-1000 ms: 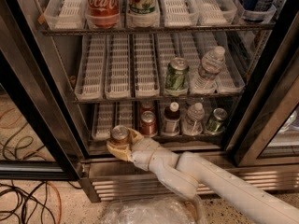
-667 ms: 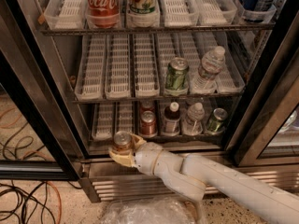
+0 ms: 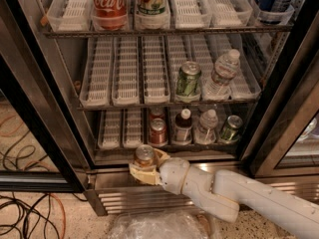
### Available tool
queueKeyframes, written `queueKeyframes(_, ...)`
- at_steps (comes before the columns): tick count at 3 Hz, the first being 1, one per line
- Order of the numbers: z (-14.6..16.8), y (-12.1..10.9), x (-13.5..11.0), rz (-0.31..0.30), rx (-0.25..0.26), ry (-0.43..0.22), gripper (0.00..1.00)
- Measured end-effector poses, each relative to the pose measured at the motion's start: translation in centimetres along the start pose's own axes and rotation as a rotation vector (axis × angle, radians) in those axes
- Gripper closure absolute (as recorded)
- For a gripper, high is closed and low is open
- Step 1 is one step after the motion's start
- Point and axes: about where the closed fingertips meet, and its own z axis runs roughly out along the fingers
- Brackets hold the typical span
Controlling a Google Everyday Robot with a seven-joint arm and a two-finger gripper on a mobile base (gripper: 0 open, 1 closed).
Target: Pick orange can from bottom shelf of fridge
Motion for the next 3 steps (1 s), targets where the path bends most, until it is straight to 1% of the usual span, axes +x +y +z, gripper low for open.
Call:
queueKeyframes(1,-2.3,0.3,-0.1,0.014,0.014,-0.026,1.0)
queueKeyframes(2,-5.9,2.1,-0.8,0.012,0.065,-0.058,1.0)
queueKeyframes(3,-6.0,2.1,-0.8,0.011,0.068,-0.059,1.0)
